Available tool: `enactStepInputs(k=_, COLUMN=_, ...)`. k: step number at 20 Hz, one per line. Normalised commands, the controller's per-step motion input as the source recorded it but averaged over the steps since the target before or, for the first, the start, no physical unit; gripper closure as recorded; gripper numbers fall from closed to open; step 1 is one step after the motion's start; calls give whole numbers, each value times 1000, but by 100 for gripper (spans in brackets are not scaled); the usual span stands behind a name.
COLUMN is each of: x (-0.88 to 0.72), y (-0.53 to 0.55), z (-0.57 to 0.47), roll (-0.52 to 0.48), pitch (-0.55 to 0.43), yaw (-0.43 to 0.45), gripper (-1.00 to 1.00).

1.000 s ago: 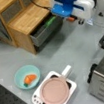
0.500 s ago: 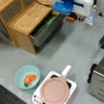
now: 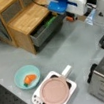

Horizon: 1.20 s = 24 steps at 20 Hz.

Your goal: Open the drawer. Pick up the carrot. Put the carrots in the drawer.

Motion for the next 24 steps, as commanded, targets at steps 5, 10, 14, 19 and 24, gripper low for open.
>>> enactStepInputs(k=5, x=58, y=-280, z=-110, roll=-6, pitch=-84, yaw=130, gripper=-100)
enactStepInputs(k=10, x=136, y=-195, z=-128, roll=-24, pitch=-44, yaw=116, gripper=-100)
enactStepInputs(k=14, x=158, y=-155, z=-118, roll=-36, pitch=-1, yaw=96, gripper=-100)
enactStepInputs(k=19, x=155, y=-148, z=-79, roll=-32, pitch=24, yaw=82, gripper=-100)
enactStepInputs(k=24, x=123, y=-129, z=30, roll=-27, pitch=41, yaw=83, gripper=-100)
